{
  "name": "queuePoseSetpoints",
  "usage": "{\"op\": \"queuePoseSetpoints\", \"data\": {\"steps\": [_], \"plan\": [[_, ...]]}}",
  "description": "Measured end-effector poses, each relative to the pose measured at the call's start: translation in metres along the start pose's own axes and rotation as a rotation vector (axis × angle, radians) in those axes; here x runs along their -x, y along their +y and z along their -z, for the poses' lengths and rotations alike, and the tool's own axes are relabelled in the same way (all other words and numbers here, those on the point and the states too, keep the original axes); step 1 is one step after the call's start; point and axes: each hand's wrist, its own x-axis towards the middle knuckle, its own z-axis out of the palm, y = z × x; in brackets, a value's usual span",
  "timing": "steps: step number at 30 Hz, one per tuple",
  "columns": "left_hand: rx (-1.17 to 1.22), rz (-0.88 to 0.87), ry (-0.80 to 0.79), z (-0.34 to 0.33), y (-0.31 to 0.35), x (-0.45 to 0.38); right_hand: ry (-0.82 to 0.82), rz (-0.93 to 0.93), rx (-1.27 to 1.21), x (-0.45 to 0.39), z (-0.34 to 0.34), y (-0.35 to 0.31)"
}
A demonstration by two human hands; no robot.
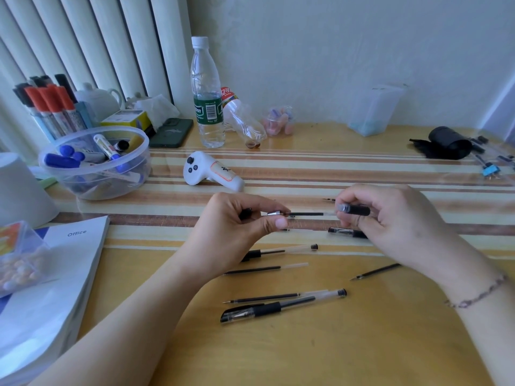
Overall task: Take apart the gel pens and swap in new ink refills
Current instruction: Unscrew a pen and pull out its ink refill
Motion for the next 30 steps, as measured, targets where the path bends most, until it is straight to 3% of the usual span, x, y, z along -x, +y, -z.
{"op": "queuePoseSetpoints", "data": {"steps": [7, 10, 16, 30], "plan": [[-0.293, -0.009, 0.029, 0.001, -0.002, 0.003, 0.028, 0.077, 0.0, 0.005, -0.005, -0.01], [-0.235, -0.001, 0.022, 0.005, -0.003, 0.002, -0.005, -0.006, -0.056, 0.003, -0.005, -0.01], [-0.069, 0.046, 0.158, 0.012, -0.004, -0.003, 0.142, -0.186, -0.153, 0.002, 0.007, 0.019], [-0.007, 0.079, 0.155, 0.012, -0.001, -0.004, 0.201, -0.067, -0.257, 0.0, 0.001, 0.026]]}}
